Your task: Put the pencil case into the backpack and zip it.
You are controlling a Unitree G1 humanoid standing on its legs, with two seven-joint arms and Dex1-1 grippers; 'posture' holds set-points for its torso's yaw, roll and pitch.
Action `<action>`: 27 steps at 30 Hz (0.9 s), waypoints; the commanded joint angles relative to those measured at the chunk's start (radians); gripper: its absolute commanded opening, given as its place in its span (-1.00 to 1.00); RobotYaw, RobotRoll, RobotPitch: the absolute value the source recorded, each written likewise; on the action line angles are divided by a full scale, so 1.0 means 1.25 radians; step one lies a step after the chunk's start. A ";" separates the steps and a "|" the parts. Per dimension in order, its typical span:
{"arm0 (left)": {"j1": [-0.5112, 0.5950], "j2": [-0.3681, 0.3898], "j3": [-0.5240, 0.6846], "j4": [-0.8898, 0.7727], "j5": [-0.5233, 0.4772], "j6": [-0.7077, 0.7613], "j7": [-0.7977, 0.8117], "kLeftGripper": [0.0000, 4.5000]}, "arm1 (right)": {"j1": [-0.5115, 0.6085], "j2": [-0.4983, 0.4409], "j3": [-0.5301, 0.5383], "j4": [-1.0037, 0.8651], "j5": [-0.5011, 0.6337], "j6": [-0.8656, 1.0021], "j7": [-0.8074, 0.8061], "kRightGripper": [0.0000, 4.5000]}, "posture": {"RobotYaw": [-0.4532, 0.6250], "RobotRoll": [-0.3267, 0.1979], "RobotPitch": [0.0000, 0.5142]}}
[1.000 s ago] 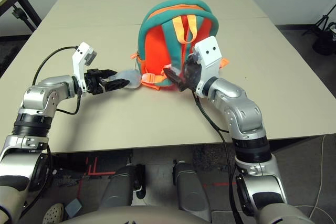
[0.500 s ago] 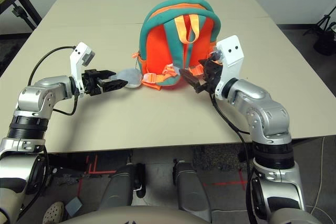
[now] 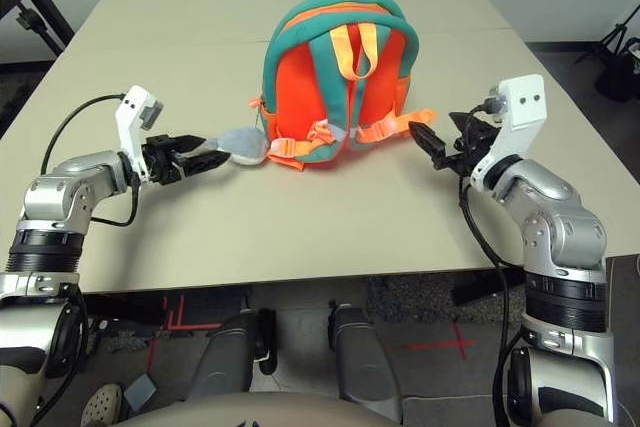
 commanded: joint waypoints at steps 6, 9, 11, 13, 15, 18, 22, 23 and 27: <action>0.045 -0.023 0.105 0.056 0.025 -0.162 0.158 1.00 | -0.028 0.028 -0.031 0.132 -0.041 -0.140 -0.069 0.99 | -0.22 0.25 -0.42; 0.041 -0.023 0.132 0.100 0.041 -0.239 0.219 1.00 | -0.036 0.037 -0.031 0.177 -0.054 -0.187 -0.077 0.99 | -0.19 0.25 -0.41; 0.038 -0.022 0.144 0.122 0.043 -0.264 0.245 1.00 | -0.041 0.039 -0.032 0.203 -0.060 -0.213 -0.083 0.99 | -0.18 0.25 -0.41; 0.040 -0.019 0.156 0.140 0.046 -0.288 0.269 1.00 | -0.047 0.041 -0.030 0.216 -0.066 -0.229 -0.094 0.99 | -0.17 0.25 -0.41; 0.044 -0.017 0.165 0.157 0.050 -0.314 0.287 1.00 | -0.050 0.041 -0.031 0.236 -0.072 -0.252 -0.099 0.99 | -0.16 0.25 -0.41; 0.046 -0.013 0.177 0.185 0.052 -0.343 0.309 1.00 | -0.054 0.037 -0.033 0.270 -0.078 -0.286 -0.101 0.99 | -0.14 0.25 -0.40; 0.052 -0.014 0.186 0.204 0.050 -0.370 0.328 1.00 | -0.054 0.033 -0.033 0.302 -0.086 -0.321 -0.102 0.99 | -0.12 0.25 -0.39; 0.055 -0.015 0.189 0.207 0.050 -0.377 0.334 1.00 | -0.054 0.033 -0.032 0.303 -0.089 -0.325 -0.106 0.99 | -0.12 0.25 -0.38; 0.062 -0.014 0.194 0.234 0.053 -0.402 0.351 1.00 | -0.055 0.032 -0.030 0.311 -0.093 -0.338 -0.116 0.99 | -0.11 0.25 -0.36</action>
